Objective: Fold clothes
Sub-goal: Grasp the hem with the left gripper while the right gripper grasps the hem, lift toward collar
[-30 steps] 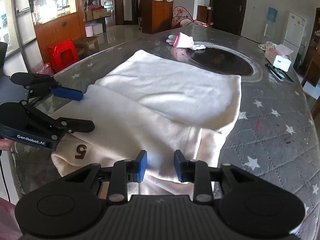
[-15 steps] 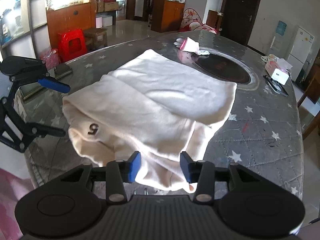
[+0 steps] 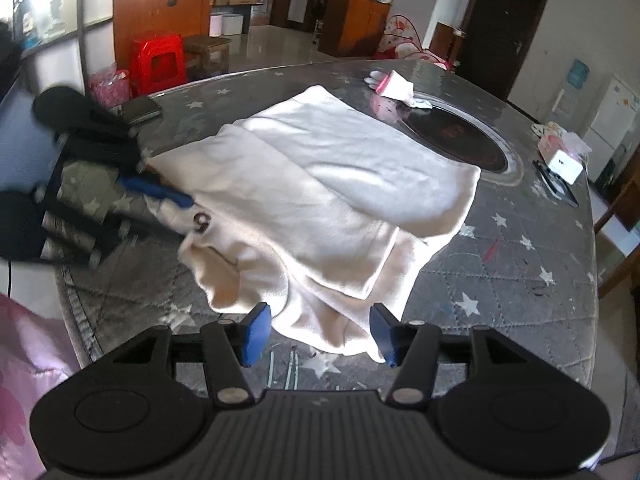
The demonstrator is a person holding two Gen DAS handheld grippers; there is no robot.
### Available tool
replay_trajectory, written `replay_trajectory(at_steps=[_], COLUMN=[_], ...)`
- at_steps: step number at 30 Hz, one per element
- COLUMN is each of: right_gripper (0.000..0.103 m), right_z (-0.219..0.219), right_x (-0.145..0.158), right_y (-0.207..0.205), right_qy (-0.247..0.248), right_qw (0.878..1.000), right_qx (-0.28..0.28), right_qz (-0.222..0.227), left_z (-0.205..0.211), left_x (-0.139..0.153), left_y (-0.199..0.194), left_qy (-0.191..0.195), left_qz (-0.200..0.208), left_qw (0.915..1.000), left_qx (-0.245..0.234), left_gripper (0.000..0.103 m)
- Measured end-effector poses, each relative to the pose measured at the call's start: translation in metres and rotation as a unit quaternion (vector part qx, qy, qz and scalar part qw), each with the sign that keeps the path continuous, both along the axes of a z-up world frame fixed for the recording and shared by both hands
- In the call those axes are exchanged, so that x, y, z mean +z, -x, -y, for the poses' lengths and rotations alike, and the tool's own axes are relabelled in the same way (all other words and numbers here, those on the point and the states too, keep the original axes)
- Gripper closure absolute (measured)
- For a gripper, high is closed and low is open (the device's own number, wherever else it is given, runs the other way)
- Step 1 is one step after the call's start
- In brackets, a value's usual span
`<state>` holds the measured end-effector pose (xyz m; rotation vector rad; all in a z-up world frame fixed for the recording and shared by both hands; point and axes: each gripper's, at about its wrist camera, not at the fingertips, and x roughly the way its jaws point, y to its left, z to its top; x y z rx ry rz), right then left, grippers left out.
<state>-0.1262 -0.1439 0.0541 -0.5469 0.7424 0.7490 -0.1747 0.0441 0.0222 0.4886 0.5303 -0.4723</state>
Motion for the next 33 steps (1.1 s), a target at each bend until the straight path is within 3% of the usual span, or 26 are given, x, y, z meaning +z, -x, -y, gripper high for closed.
replay_trajectory(at_steps=[5, 13, 15, 18, 19, 20, 22, 33], right_gripper=[0.045, 0.046, 0.050, 0.069, 0.078, 0.080, 0.087, 0.092], right_z=[-0.007, -0.029, -0.034, -0.038, -0.038, -0.038, -0.037, -0.029], right_x=[-0.004, -0.019, -0.022, -0.025, -0.025, -0.024, -0.020, -0.005], right_y=[0.005, 0.004, -0.003, -0.014, -0.017, -0.020, -0.025, -0.034], right_qy=[0.002, 0.005, 0.003, -0.001, -0.005, -0.010, -0.023, -0.063], right_qw=[0.999, 0.997, 0.997, 0.997, 0.998, 0.998, 0.998, 0.998], right_qx=[0.031, 0.064, 0.067, 0.065, 0.065, 0.063, 0.057, 0.027], right_qz=[0.010, 0.053, 0.048, 0.030, 0.022, 0.015, 0.006, -0.012], left_z=[-0.015, -0.028, -0.030, -0.032, -0.032, -0.032, -0.031, -0.029], left_x=[0.020, 0.019, 0.019, 0.022, 0.023, 0.023, 0.018, -0.013], left_y=[-0.027, -0.045, -0.044, -0.034, -0.028, -0.022, -0.014, 0.004], left_qy=[0.063, 0.104, 0.110, 0.111, 0.105, 0.097, 0.073, -0.044], left_qz=[-0.016, -0.051, -0.057, -0.053, -0.048, -0.043, -0.035, 0.007], left_qw=[0.9975, 0.9924, 0.9913, 0.9918, 0.9929, 0.9941, 0.9965, 0.9988], left_qx=[0.028, 0.043, 0.043, 0.033, 0.029, 0.025, 0.021, 0.019], left_gripper=[0.091, 0.091, 0.090, 0.085, 0.078, 0.065, 0.054, 0.053])
